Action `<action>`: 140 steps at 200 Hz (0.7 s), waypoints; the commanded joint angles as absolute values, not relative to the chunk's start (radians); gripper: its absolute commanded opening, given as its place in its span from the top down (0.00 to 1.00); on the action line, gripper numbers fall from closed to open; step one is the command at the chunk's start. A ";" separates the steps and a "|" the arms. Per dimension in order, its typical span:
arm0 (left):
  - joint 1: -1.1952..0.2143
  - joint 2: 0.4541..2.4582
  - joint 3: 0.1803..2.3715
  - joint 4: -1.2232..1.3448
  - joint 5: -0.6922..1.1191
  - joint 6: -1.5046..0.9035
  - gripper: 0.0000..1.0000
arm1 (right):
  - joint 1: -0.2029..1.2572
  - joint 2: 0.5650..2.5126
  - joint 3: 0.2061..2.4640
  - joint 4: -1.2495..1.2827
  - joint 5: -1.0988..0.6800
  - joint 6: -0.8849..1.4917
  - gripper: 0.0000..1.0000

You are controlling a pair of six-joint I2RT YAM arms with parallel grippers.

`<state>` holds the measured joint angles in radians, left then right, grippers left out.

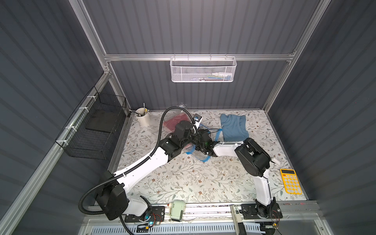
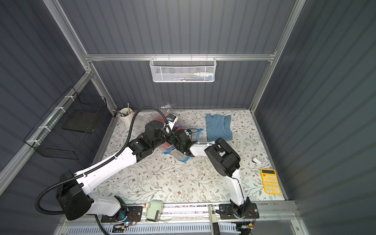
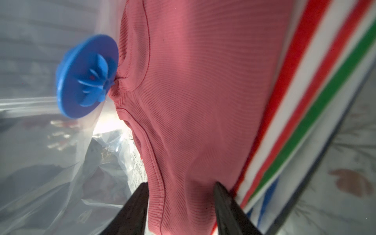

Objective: Take the tank top out of the vacuum bag
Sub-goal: Take out the tank top from the vacuum bag.

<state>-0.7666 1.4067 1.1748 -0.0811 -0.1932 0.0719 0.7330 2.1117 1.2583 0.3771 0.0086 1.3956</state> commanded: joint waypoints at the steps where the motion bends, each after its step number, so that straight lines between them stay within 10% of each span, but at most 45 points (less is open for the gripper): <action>1: -0.764 1.374 1.163 -0.064 -0.212 0.095 1.00 | 0.727 2.153 1.299 0.330 -0.012 1.382 0.58; 56: -0.764 1.370 1.153 -0.058 -0.219 0.098 1.00 | 0.721 2.148 1.299 0.337 -0.018 1.374 1.00; 140: -0.764 1.367 1.151 -0.057 -0.233 0.106 1.00 | 0.735 2.022 1.241 0.324 -0.012 1.326 1.00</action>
<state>-0.7666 1.3930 1.1629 -0.0799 -0.2153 0.0834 0.7280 2.0945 1.2732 0.3199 -0.0166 1.3533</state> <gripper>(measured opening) 0.049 0.044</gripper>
